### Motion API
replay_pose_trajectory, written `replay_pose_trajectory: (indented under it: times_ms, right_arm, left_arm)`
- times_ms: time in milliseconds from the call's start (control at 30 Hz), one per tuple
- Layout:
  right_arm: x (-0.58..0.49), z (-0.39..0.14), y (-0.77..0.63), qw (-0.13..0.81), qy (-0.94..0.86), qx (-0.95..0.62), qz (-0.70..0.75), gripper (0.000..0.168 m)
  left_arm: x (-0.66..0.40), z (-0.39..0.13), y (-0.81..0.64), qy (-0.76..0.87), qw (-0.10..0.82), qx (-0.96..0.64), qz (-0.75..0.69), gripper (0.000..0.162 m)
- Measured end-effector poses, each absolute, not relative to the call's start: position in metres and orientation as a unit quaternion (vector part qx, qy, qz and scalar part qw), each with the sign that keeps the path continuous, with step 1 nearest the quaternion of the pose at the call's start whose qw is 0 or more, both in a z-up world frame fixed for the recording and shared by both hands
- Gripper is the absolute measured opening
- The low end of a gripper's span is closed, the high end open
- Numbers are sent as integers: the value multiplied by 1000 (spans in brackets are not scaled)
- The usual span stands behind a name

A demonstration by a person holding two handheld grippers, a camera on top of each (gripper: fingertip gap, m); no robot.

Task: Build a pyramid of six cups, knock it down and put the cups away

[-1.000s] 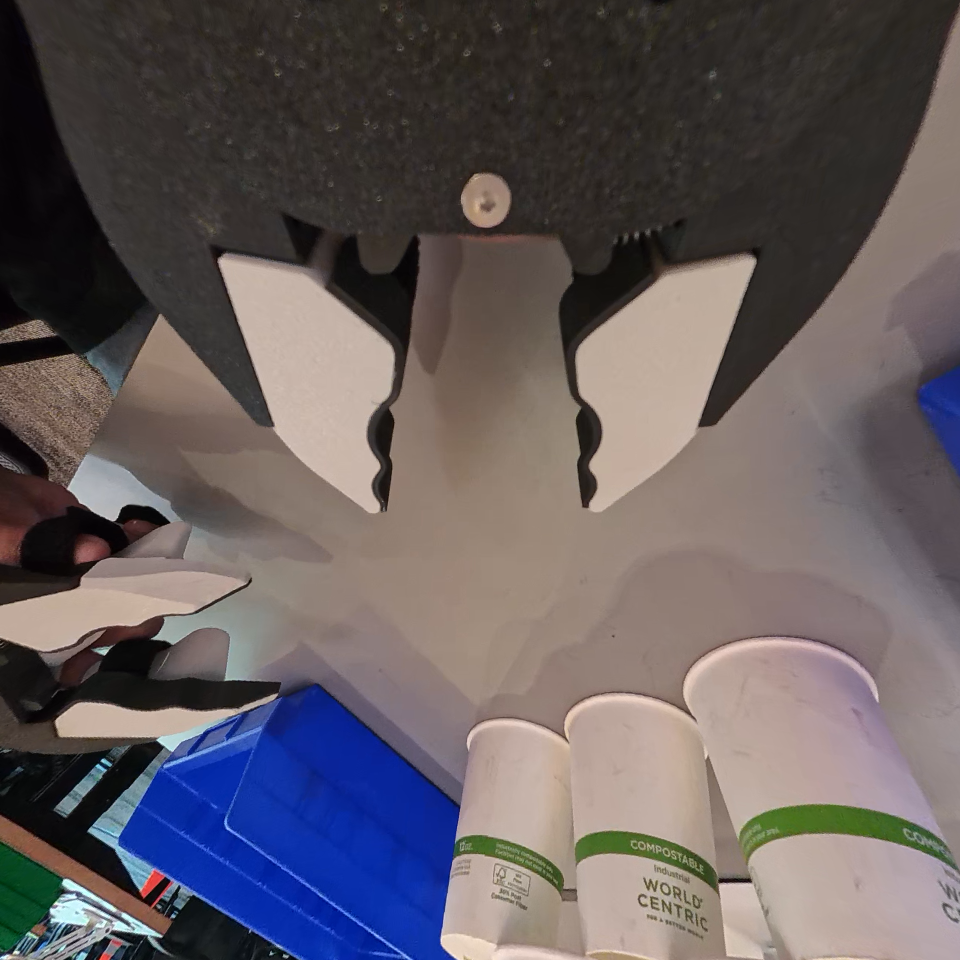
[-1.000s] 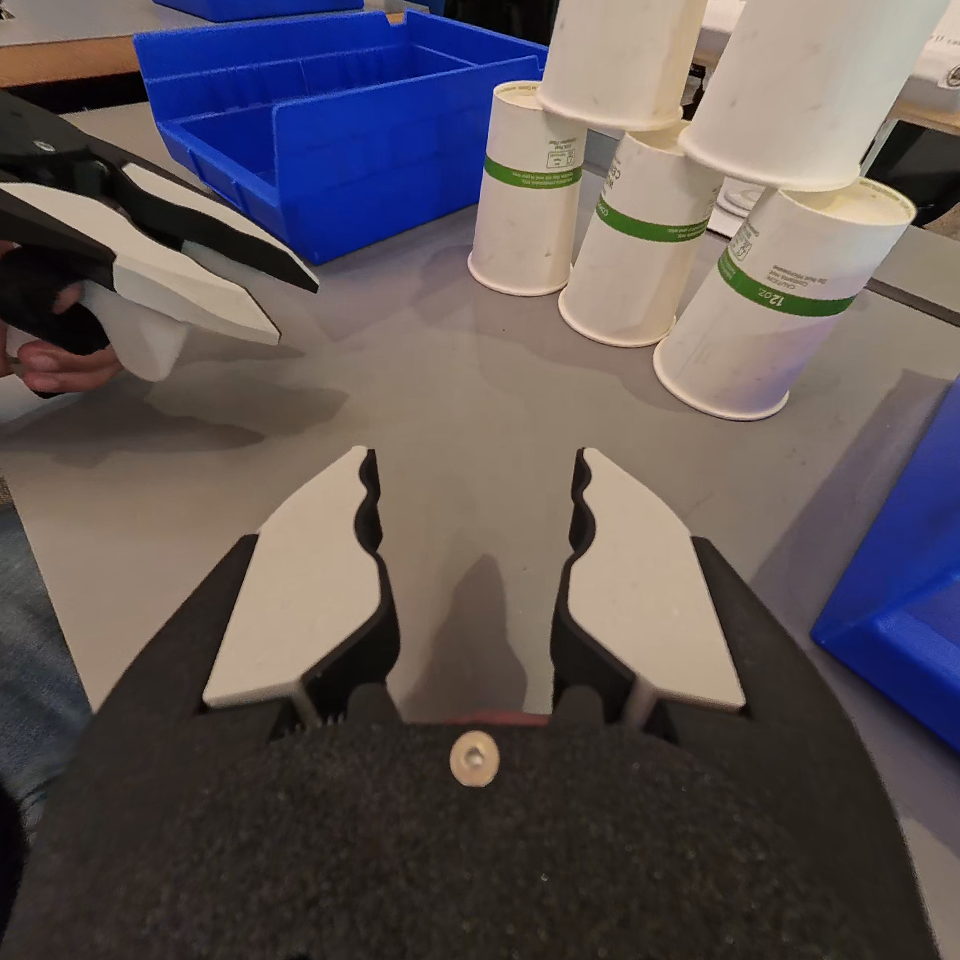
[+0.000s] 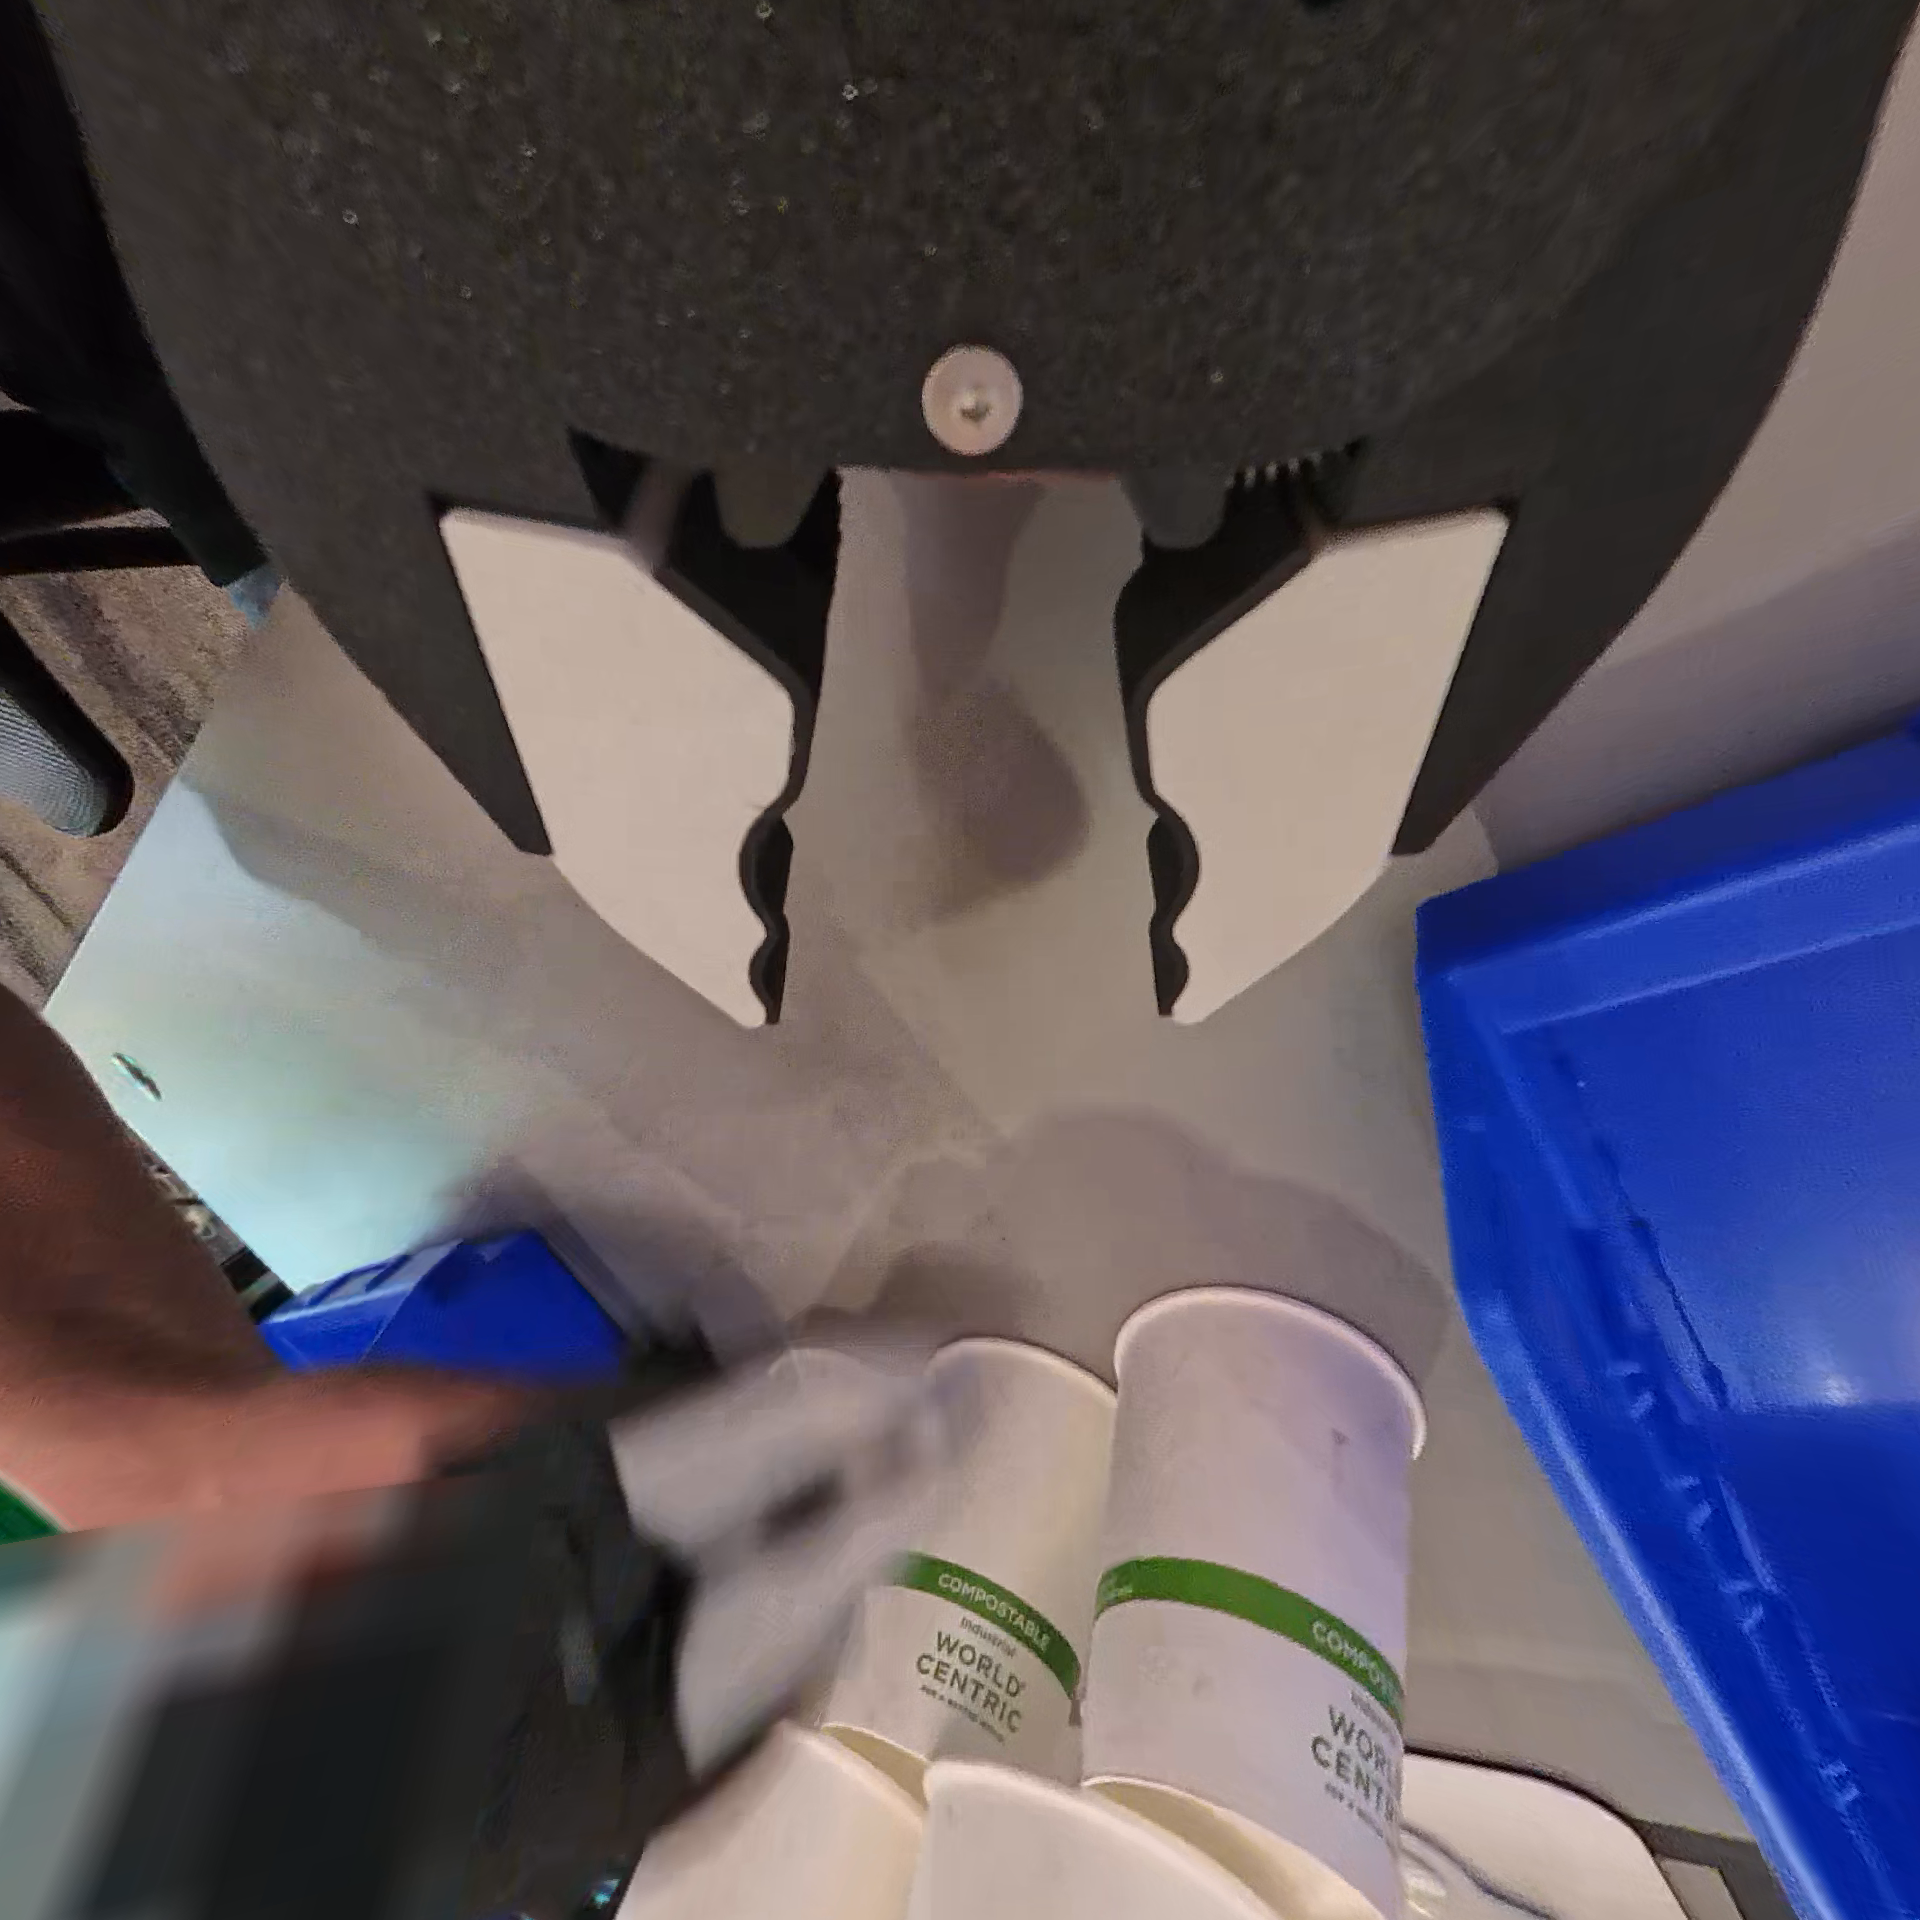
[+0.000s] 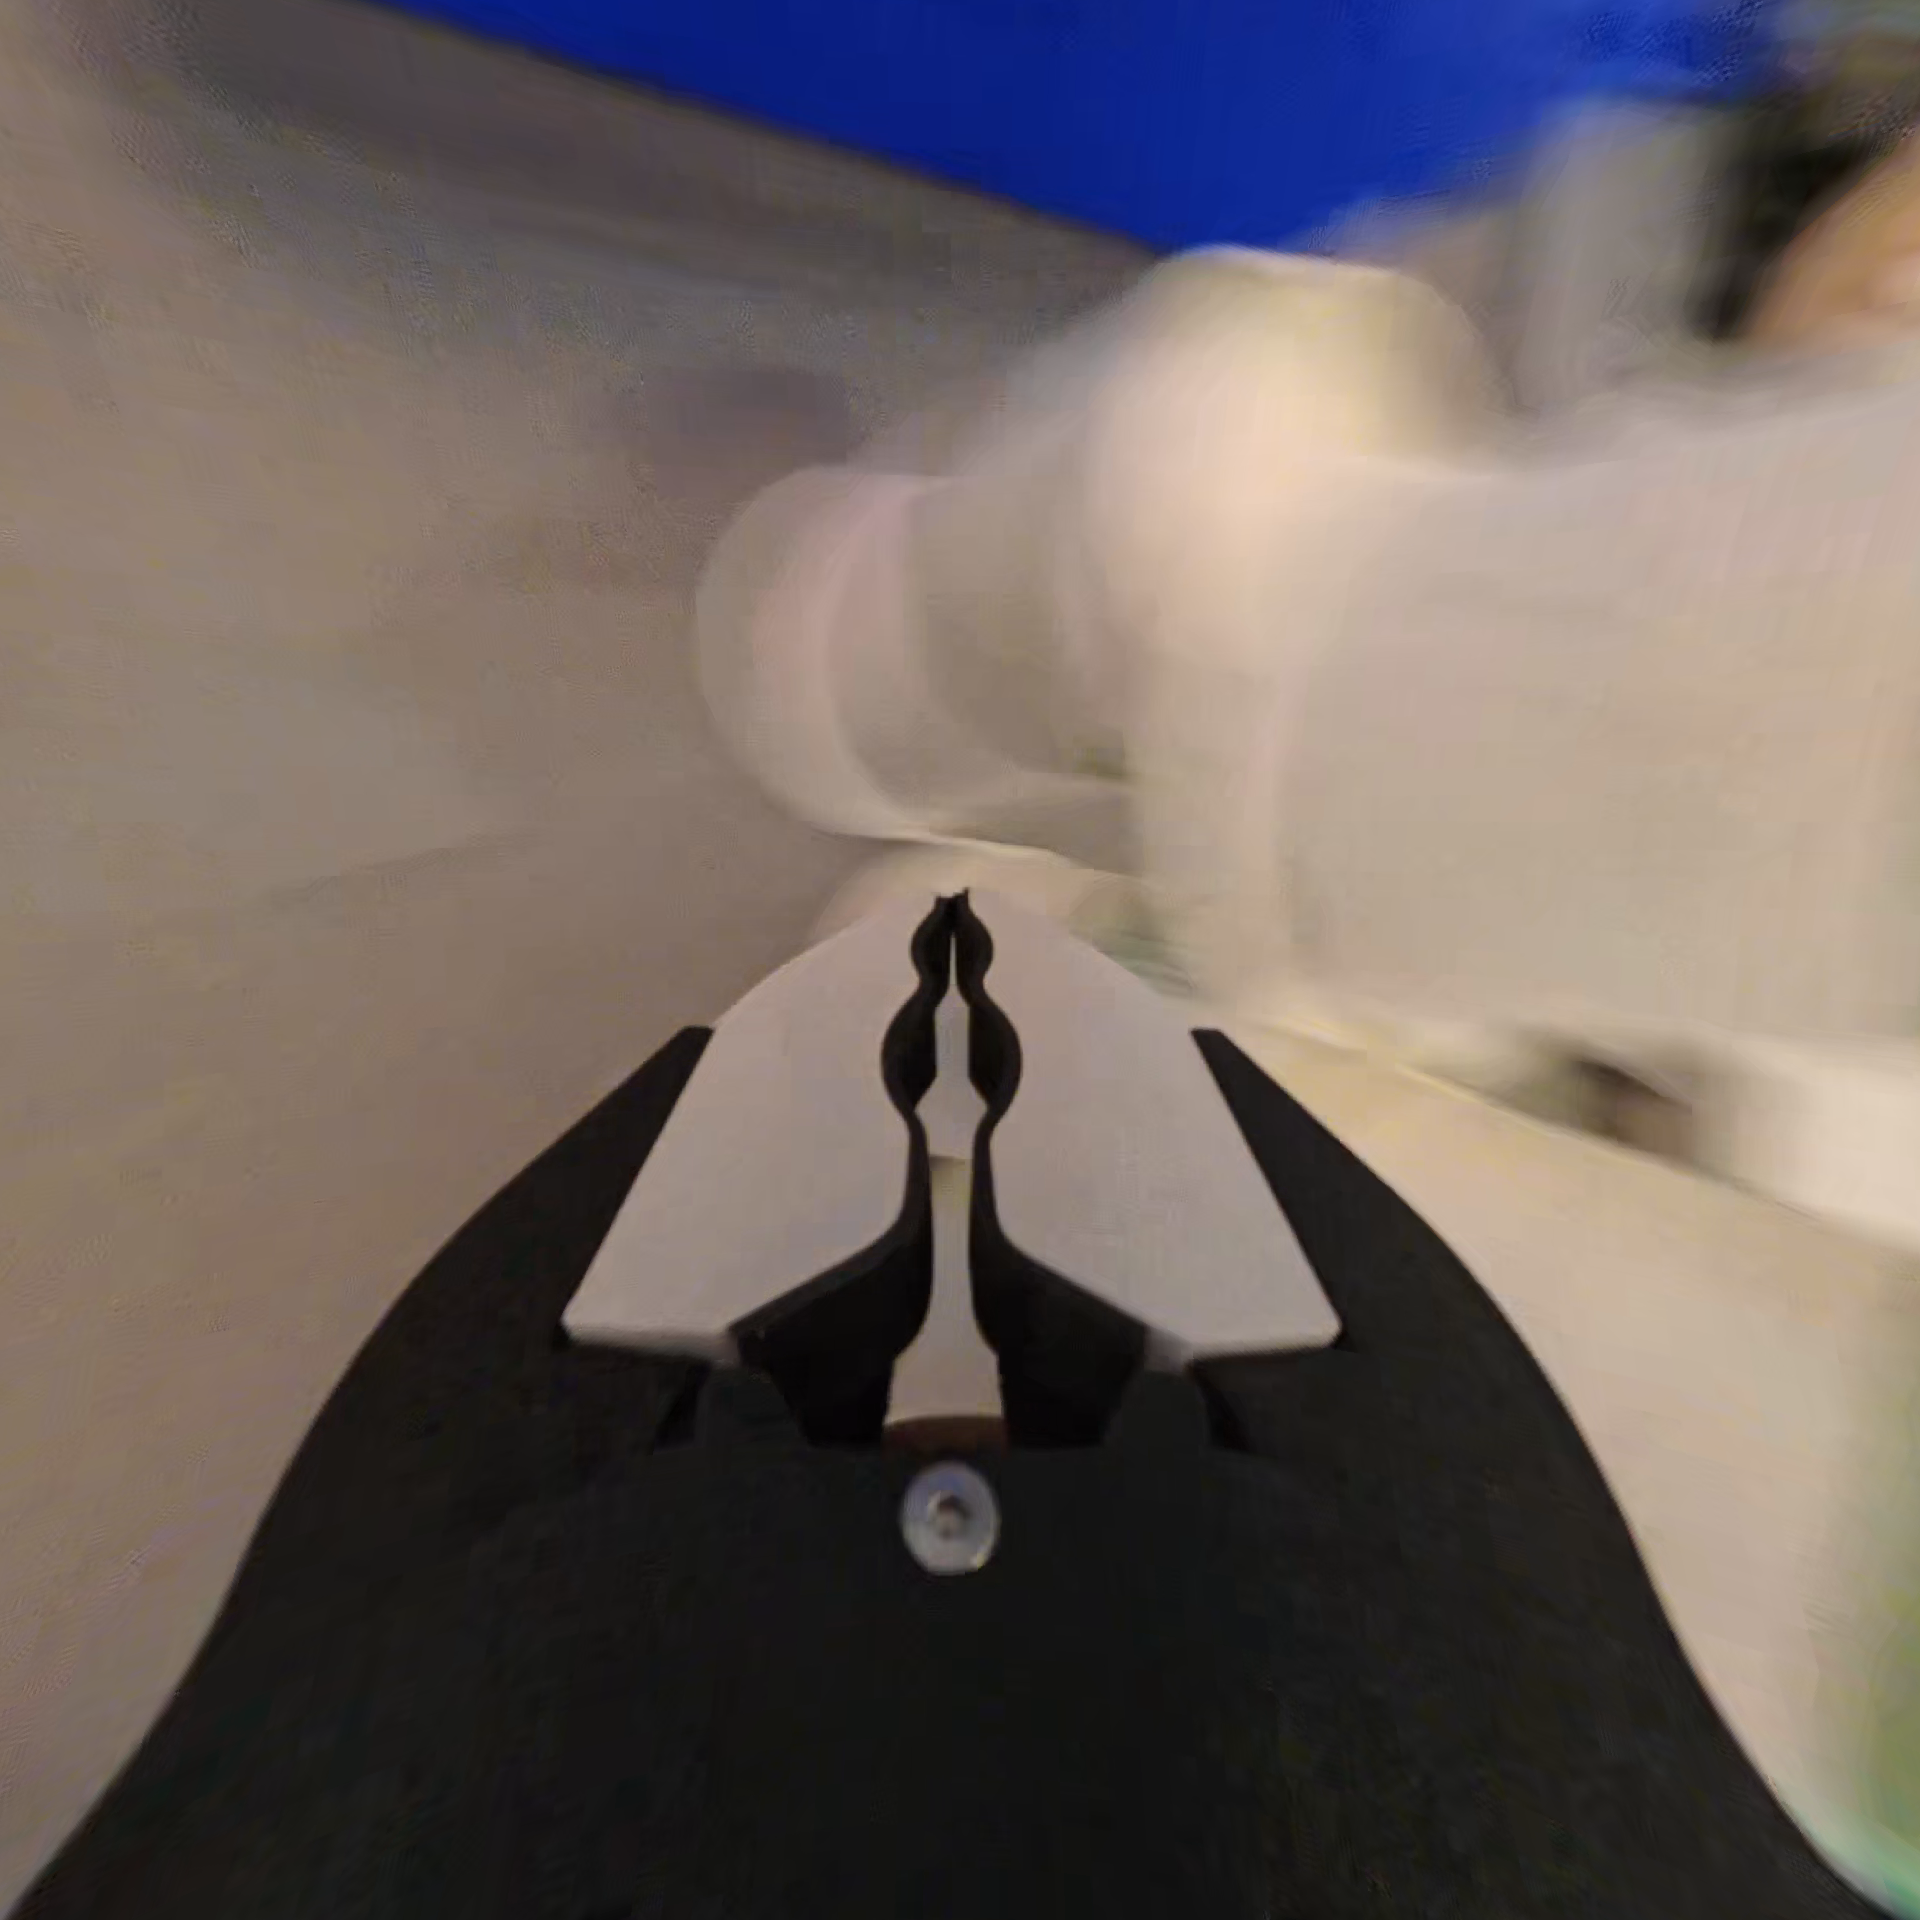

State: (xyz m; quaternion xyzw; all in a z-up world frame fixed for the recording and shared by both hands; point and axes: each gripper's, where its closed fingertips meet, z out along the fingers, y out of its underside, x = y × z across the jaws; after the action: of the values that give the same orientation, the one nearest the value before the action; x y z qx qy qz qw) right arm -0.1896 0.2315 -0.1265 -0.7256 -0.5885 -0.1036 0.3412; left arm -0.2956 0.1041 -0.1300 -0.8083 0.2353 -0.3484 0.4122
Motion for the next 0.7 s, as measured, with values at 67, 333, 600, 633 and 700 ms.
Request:
replay_pose_trajectory:
  times_ms: [67, 333, 600, 633, 700]
  right_arm:
    - [-160, -73, 281, 440, -501, -720, -193, 0]
    - [-186, -73, 142, 522, -481, -704, 13, 0]
    - [-128, -105, 55, 572, -246, -763, 175, 66]
    - [-118, -110, 55, 568, -222, -772, 180, 81]
    - [-101, -113, 56, 570, -191, -778, 184, 85]
  left_arm:
    - [-296, -131, 103, 235, 408, -810, -351, 67]
    - [-288, -136, 93, 267, 394, -807, -348, 68]
    - [-278, -131, 82, 278, 392, -803, -353, 72]
    - [-277, -130, 80, 279, 394, -801, -353, 73]
    - [-278, -128, 79, 277, 409, -799, -344, 73]
